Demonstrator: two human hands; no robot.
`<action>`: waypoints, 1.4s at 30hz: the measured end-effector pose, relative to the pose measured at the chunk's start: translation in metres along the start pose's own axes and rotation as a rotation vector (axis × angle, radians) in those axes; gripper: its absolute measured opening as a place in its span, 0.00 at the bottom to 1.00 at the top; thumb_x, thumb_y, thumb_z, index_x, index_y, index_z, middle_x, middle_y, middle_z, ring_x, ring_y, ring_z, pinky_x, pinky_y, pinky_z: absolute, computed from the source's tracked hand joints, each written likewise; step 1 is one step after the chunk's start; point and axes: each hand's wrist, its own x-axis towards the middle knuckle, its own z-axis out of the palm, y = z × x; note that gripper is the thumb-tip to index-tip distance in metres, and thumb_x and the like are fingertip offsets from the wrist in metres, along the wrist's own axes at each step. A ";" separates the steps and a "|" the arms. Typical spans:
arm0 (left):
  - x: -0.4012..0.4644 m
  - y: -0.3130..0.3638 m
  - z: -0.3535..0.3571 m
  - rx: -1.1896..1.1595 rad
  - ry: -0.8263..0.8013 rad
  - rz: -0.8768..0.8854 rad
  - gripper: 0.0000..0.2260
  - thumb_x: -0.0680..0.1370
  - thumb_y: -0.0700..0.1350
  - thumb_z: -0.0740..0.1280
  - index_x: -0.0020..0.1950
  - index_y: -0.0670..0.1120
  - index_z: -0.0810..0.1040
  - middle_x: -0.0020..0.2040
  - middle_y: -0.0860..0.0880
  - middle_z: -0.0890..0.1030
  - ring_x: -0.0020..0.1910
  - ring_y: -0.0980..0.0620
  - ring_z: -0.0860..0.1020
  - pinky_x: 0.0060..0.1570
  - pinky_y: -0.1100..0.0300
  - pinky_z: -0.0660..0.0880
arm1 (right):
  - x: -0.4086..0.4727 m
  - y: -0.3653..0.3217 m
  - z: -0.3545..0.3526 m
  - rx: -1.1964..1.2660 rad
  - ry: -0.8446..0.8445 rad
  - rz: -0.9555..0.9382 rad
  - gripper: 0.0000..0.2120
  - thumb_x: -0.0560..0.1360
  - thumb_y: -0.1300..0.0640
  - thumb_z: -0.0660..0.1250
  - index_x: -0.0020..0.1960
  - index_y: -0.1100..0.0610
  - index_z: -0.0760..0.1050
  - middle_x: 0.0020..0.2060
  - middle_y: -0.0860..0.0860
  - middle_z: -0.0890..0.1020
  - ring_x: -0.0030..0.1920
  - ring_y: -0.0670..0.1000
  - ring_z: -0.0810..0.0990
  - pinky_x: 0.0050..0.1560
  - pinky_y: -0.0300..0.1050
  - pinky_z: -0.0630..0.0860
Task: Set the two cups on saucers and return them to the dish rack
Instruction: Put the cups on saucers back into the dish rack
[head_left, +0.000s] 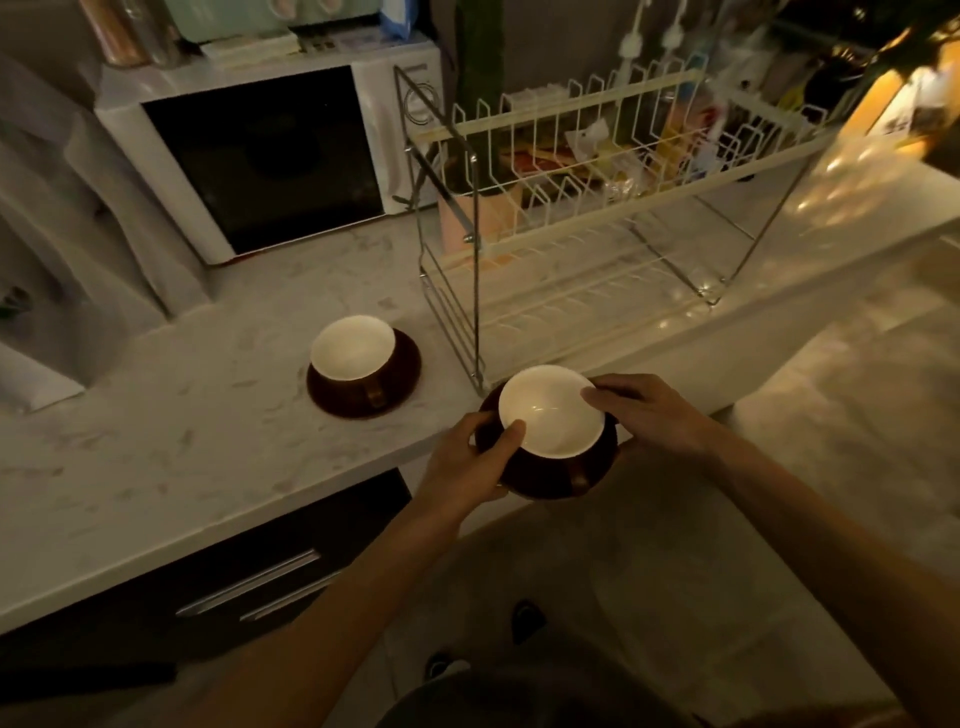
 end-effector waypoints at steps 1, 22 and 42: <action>0.004 0.004 0.007 -0.007 -0.009 0.016 0.21 0.75 0.56 0.67 0.66 0.54 0.70 0.67 0.44 0.75 0.61 0.46 0.78 0.39 0.63 0.81 | 0.003 0.000 -0.007 0.001 0.019 0.003 0.17 0.80 0.52 0.64 0.67 0.55 0.76 0.58 0.52 0.79 0.58 0.54 0.77 0.40 0.49 0.84; 0.114 0.104 0.099 -0.019 0.070 0.106 0.21 0.75 0.55 0.68 0.66 0.50 0.73 0.60 0.49 0.76 0.58 0.48 0.78 0.51 0.51 0.82 | 0.102 -0.023 -0.130 0.035 0.189 -0.044 0.14 0.80 0.52 0.64 0.63 0.51 0.77 0.58 0.52 0.78 0.57 0.54 0.77 0.38 0.45 0.79; 0.241 0.137 0.140 -0.039 0.108 0.082 0.19 0.72 0.60 0.68 0.58 0.51 0.77 0.62 0.46 0.79 0.62 0.44 0.77 0.61 0.45 0.76 | 0.202 -0.033 -0.171 0.037 0.263 -0.088 0.06 0.76 0.53 0.64 0.43 0.46 0.78 0.49 0.53 0.82 0.55 0.58 0.81 0.52 0.64 0.81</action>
